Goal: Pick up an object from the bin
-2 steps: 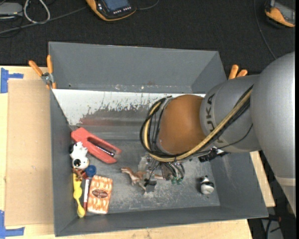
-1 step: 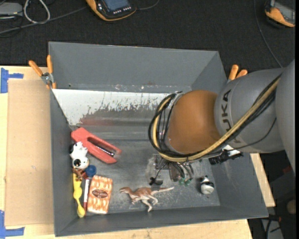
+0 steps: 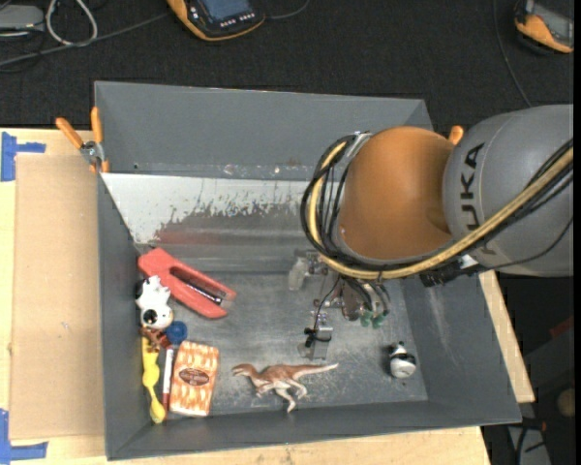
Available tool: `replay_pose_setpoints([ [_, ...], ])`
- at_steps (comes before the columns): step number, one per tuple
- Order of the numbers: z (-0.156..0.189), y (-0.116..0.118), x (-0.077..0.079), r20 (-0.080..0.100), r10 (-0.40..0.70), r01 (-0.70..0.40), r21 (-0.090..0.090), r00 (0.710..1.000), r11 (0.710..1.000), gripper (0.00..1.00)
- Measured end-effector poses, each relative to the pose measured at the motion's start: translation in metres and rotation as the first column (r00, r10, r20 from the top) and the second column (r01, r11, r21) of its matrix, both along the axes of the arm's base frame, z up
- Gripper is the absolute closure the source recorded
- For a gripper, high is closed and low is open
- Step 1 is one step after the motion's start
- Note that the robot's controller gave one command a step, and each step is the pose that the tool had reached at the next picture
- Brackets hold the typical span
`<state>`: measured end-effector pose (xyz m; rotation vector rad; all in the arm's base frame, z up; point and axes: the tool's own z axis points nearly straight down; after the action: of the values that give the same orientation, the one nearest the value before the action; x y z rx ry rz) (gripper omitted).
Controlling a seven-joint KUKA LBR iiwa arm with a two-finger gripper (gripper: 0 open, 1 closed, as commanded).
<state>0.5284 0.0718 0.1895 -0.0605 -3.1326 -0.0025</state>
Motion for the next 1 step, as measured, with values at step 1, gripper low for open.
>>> replay_pose_setpoints([
  [1, 0.0000, -0.0002, 0.0000, 0.000, -0.001, 0.001, 0.000, 1.000, 1.000, 0.00],
])
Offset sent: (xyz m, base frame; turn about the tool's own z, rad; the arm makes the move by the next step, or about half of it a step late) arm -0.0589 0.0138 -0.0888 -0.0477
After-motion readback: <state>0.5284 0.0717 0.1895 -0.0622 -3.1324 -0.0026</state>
